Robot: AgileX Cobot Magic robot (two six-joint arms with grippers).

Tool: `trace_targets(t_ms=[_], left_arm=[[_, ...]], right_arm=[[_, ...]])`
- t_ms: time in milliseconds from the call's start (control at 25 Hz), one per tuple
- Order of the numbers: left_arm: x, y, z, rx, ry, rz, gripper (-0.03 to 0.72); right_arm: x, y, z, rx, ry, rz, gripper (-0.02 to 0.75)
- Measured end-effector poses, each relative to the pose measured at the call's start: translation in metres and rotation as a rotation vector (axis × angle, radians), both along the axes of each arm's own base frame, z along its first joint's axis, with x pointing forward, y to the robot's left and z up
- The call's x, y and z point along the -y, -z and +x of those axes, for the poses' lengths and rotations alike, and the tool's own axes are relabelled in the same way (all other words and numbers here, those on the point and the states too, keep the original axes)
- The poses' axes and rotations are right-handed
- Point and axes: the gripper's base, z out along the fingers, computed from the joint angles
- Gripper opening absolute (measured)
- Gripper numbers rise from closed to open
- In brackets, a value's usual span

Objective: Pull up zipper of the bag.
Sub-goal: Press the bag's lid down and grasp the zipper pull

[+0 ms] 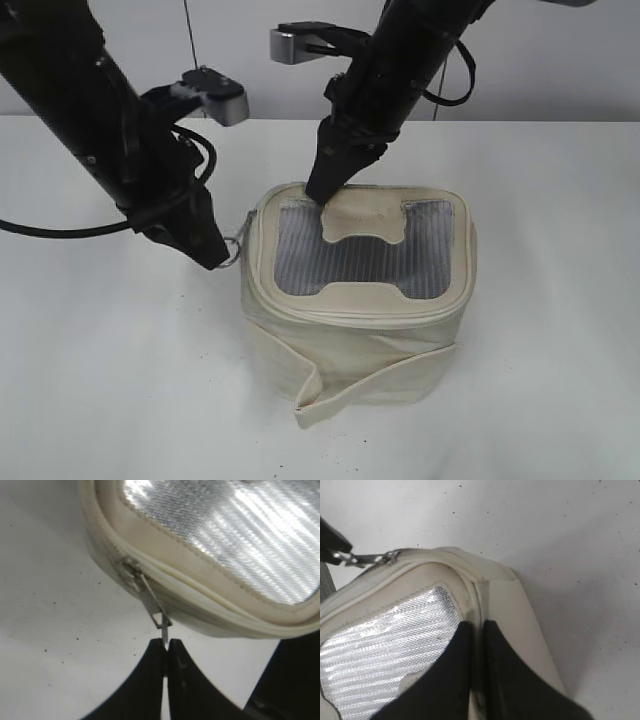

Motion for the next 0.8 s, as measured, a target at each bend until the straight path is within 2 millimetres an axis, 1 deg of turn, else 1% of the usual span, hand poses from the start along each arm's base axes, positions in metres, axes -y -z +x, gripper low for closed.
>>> trace_targets(t_ms=[80,160,280,360,520,600,800], left_arm=[[-0.001,-0.006,-0.005,-0.025,-0.014,-0.011,-0.002],[-0.002,-0.007,-0.009,-0.055,-0.032,-0.012,-0.002],[0.000,0.003,-0.022,-0.114,-0.042,0.004,-0.002],[0.005,0.006,-0.034,-0.146,-0.033,-0.003,-0.002],[0.026,0.001,-0.067,-0.183,0.001,-0.050,-0.002],[0.041,-0.005,-0.085,-0.183,0.018,-0.066,-0.002],[0.084,-0.007,-0.115,-0.055,0.036,-0.155,-0.002]], right_arm=[[0.000,0.000,0.000,-0.002,0.004,-0.002,0.039],[0.001,0.000,0.000,-0.003,0.009,-0.004,0.039],[0.001,0.000,0.000,-0.007,0.015,-0.004,0.039],[0.001,0.000,0.000,-0.008,0.018,-0.004,0.039],[0.001,0.000,0.000,-0.010,0.022,-0.005,0.039],[0.001,0.000,0.000,-0.010,0.022,-0.006,0.039],[0.000,0.000,0.000,-0.019,0.023,0.002,0.039]])
